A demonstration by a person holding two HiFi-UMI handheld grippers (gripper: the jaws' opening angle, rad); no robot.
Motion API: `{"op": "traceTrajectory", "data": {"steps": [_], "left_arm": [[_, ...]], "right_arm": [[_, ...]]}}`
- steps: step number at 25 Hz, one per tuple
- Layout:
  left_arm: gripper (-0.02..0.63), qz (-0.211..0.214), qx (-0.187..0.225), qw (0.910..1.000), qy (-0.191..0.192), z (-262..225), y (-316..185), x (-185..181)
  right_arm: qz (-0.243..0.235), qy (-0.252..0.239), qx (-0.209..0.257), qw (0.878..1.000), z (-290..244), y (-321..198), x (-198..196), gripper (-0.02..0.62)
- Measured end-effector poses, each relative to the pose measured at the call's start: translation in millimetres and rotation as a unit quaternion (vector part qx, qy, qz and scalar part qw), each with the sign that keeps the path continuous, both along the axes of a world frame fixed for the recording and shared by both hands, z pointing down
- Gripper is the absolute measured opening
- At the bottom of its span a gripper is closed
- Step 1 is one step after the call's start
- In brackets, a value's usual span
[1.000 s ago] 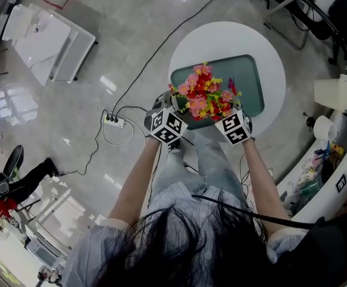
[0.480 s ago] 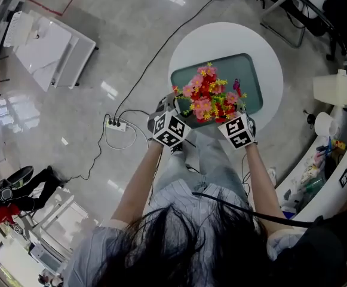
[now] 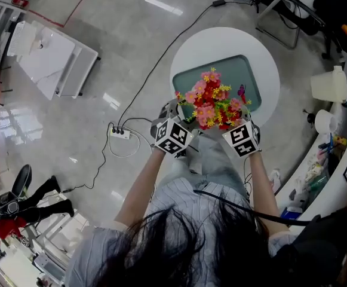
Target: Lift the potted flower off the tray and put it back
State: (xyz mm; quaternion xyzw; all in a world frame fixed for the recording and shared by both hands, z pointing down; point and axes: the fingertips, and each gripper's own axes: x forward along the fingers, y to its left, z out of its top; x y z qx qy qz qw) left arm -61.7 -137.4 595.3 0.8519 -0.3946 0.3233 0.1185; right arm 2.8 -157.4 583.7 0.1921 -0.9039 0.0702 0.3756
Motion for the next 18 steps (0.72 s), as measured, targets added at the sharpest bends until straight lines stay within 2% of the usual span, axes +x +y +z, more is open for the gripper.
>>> {"op": "traceTrajectory", "data": {"steps": [9, 18], "left_arm": [[0.282, 0.020, 0.021, 0.9996, -0.002, -32.6, 24.8, 9.3], [0.282, 0.054, 0.033, 0.9980, -0.008, -45.6, 45.1, 10.0]], "right_arm": [[0.020, -0.005, 0.026, 0.999, -34.5, 27.9, 10.5, 0.265], [0.058, -0.001, 0.034, 0.998, -46.8, 53.2, 11.6, 0.264]]}}
